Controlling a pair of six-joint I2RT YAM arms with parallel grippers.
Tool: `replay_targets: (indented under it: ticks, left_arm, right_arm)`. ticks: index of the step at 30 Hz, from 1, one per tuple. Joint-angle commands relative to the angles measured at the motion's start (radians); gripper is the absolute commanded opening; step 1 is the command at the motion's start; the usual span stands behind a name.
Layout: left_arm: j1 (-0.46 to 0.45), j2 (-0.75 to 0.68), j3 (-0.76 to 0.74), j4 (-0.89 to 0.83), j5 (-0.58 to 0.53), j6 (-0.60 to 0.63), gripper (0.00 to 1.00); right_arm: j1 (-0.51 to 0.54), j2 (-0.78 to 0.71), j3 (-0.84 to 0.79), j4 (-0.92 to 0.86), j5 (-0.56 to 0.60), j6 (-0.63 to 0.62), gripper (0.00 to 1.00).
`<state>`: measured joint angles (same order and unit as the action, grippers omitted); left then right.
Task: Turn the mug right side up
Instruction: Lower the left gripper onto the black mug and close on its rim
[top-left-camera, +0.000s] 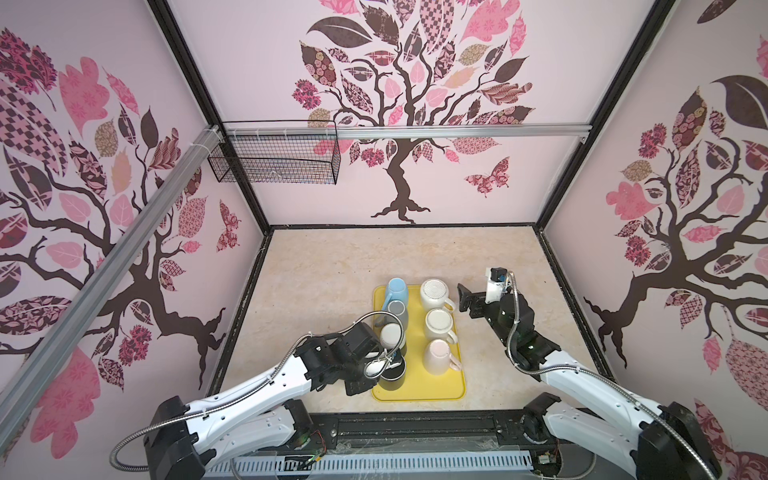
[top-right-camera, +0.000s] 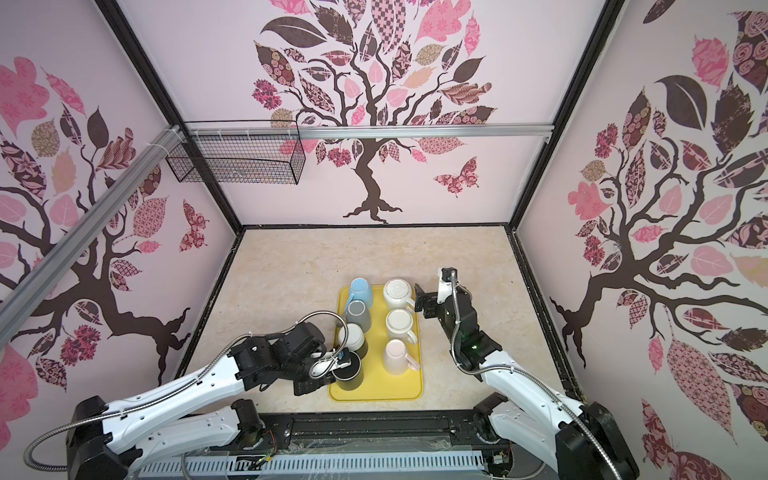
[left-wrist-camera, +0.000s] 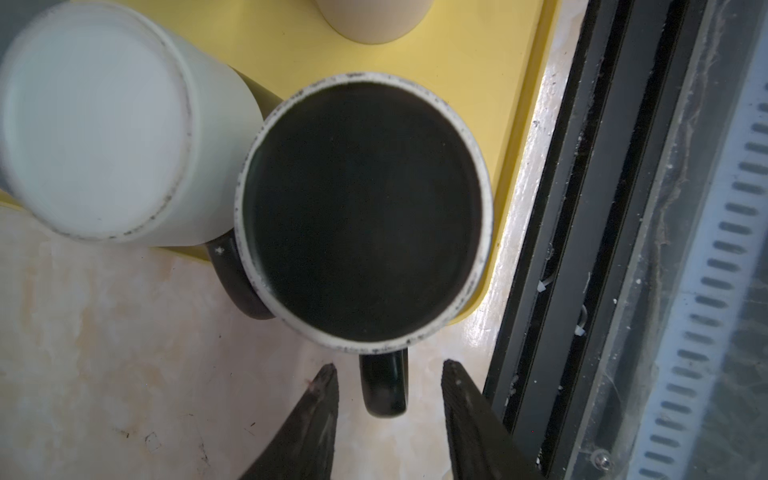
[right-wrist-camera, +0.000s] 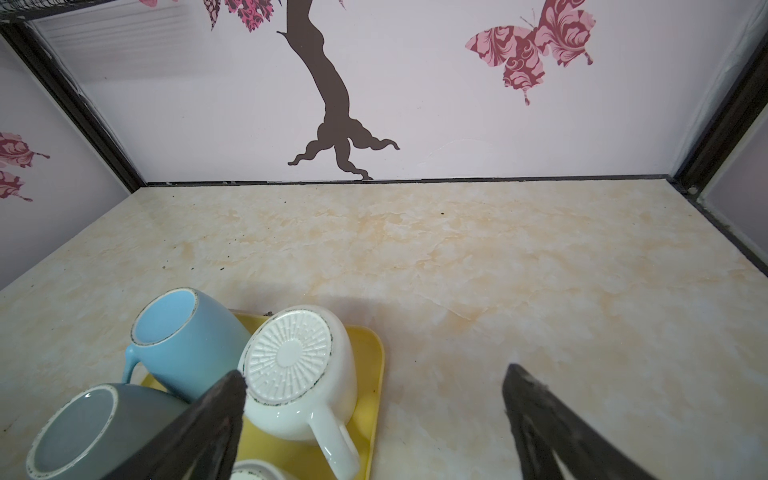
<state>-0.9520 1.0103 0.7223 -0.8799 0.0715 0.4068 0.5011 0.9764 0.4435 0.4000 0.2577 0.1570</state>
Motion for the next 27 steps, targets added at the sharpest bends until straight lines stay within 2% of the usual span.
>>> replay_targets:
  ticks: [1, 18, 27]
  left_arm:
    - [-0.003, 0.021, -0.021, 0.034, -0.005, -0.015, 0.42]
    - [-0.004, 0.130, -0.008, 0.091, 0.000, -0.041, 0.36]
    - [-0.004, 0.136, -0.008, 0.095, -0.016, -0.046, 0.34]
  right_arm:
    - [0.004, -0.020, 0.023, -0.008, 0.005, 0.005, 0.97]
    - [0.003, -0.037, 0.037, -0.048, -0.012, 0.025, 0.95]
    - [0.003, -0.028, 0.058, -0.080, -0.039, 0.029, 0.89]
